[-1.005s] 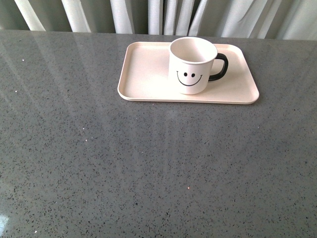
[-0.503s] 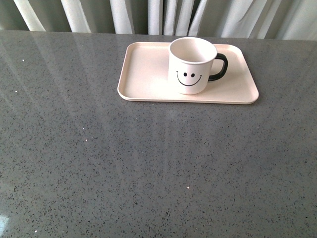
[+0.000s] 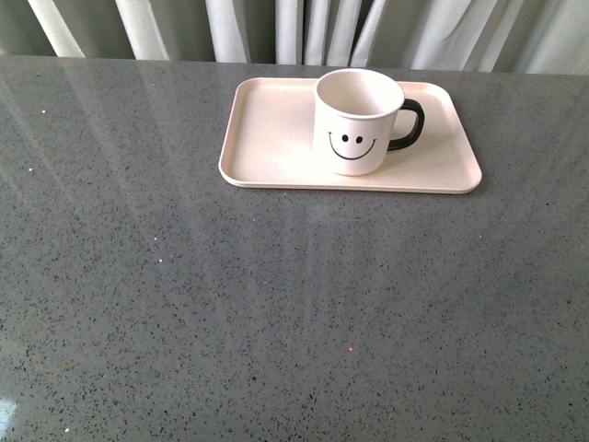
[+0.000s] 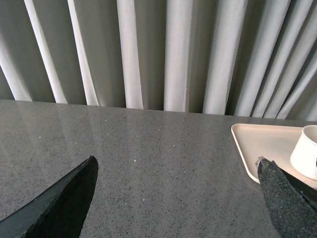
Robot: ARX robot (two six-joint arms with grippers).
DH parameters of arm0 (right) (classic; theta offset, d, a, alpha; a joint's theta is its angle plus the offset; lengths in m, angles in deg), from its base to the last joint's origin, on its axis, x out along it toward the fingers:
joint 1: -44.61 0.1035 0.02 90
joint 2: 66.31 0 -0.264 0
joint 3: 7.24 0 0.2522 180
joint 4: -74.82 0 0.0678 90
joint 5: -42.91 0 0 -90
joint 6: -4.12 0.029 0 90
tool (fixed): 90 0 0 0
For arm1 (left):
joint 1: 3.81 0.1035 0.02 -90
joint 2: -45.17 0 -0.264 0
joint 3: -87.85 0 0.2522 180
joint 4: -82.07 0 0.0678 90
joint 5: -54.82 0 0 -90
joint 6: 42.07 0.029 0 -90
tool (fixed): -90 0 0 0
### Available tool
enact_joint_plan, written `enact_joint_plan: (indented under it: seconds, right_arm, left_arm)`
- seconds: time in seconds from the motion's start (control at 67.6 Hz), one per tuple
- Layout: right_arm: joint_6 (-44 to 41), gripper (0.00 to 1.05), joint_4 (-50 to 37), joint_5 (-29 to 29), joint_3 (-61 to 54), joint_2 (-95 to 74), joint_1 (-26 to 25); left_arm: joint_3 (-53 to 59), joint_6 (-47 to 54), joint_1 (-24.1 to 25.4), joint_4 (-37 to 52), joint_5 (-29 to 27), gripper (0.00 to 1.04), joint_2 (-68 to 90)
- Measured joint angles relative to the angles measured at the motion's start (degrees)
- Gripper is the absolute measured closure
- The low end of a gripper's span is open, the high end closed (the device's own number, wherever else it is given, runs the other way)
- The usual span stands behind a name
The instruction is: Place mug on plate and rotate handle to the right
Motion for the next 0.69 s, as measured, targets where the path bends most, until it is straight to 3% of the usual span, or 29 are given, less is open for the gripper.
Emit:
enact_joint_plan:
  seconds: [0.222,0.695]
  right_arm:
    - [0.04,0.08,0.0,0.0,0.0,0.0,0.0]
    - [0.04,0.09,0.0,0.0,0.0,0.0,0.0]
  left_arm:
    - [0.0,0.0,0.0,0.0,0.0,0.09,0.0]
    - [0.0,0.0,0.0,0.0,0.0,0.09,0.0]
